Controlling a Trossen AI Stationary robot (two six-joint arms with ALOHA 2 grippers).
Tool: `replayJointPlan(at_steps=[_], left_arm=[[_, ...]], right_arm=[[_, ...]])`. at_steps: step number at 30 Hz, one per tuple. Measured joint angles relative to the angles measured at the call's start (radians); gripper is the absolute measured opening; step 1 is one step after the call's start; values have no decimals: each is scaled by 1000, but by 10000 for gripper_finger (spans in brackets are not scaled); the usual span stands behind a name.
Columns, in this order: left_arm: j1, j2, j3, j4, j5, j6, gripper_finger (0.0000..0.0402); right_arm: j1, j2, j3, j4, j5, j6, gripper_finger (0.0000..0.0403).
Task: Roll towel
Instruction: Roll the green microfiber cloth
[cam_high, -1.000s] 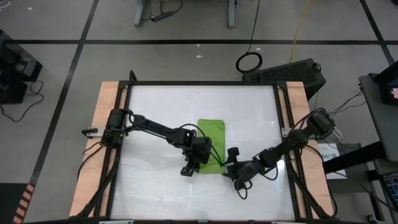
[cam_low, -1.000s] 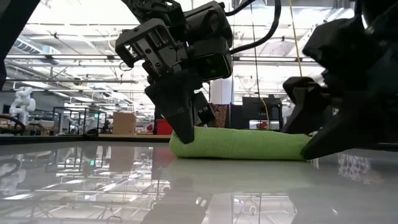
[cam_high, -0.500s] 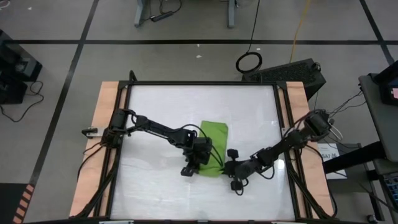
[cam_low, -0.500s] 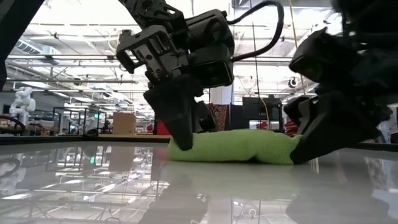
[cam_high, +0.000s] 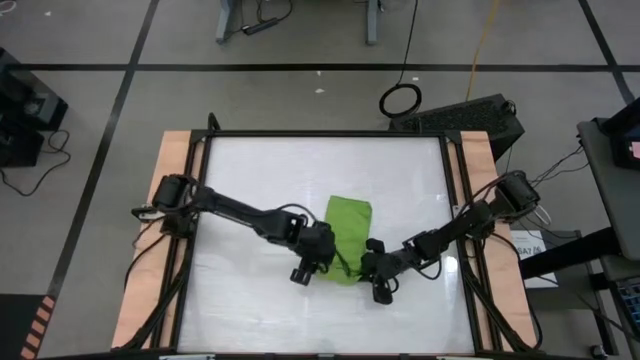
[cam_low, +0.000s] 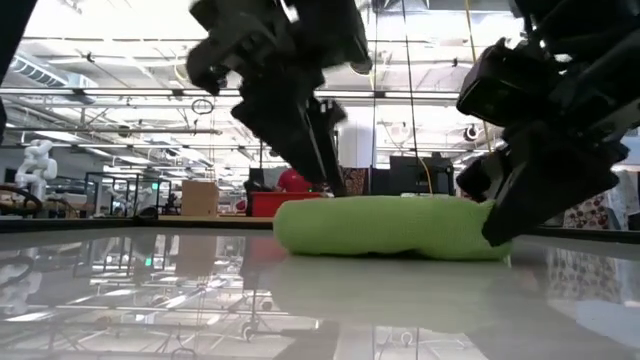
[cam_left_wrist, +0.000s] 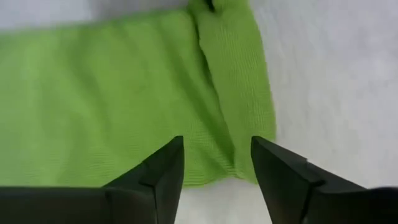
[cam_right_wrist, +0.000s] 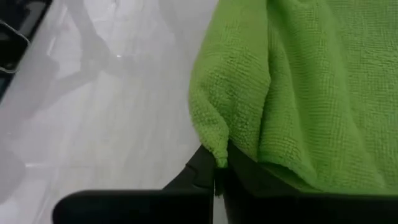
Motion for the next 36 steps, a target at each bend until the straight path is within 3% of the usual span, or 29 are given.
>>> replayJointPlan(at_steps=[4, 8, 14, 24, 31, 36], left_arm=[[-64, -32, 0, 14, -149, 68, 192], [-114, -33, 0, 65, -189, 111, 192], [-137, -41, -3, 24, -342, 176, 191], [-117, -100, -3, -19, -268, 99, 191], [-115, -115, -11, 84, -207, 53, 191], [-122, -95, -90, 170, -140, 50, 191]], right_arm=[[-13, 0, 0, -7, -16, -1, 5], [-17, 0, 0, -15, -23, 50, 4], [-21, 0, 0, -9, -78, 162, 3], [5, 0, 2, 127, -125, 339, 3], [10, -1, 3, 115, -72, 434, 3], [15, -2, 3, 67, -53, 507, 3]])
